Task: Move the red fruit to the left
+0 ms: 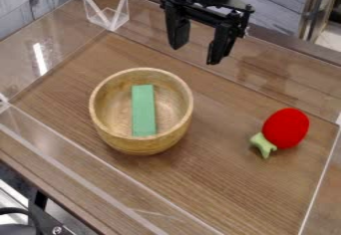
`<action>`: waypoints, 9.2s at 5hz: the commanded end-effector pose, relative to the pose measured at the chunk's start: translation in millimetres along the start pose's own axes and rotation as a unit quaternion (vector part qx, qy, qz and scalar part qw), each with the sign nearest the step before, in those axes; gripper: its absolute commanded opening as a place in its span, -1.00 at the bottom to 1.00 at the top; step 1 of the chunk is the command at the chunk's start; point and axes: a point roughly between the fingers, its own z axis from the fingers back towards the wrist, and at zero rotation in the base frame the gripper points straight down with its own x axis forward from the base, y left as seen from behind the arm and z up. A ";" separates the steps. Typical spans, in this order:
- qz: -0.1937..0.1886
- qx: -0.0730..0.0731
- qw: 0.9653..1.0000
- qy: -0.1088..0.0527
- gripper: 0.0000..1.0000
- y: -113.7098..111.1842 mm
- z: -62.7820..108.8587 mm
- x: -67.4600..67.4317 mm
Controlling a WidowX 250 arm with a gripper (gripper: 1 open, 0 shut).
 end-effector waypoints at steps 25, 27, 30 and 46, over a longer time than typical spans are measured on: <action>-0.014 0.054 0.974 -0.221 -1.00 -45.1 1.6 80.6; 0.093 0.072 0.969 -0.219 -1.00 7.7 -17.0 80.3; 0.061 0.043 0.970 -0.233 -1.00 -14.2 -18.2 81.2; 0.211 0.035 0.951 -0.221 -1.00 2.7 -2.8 85.0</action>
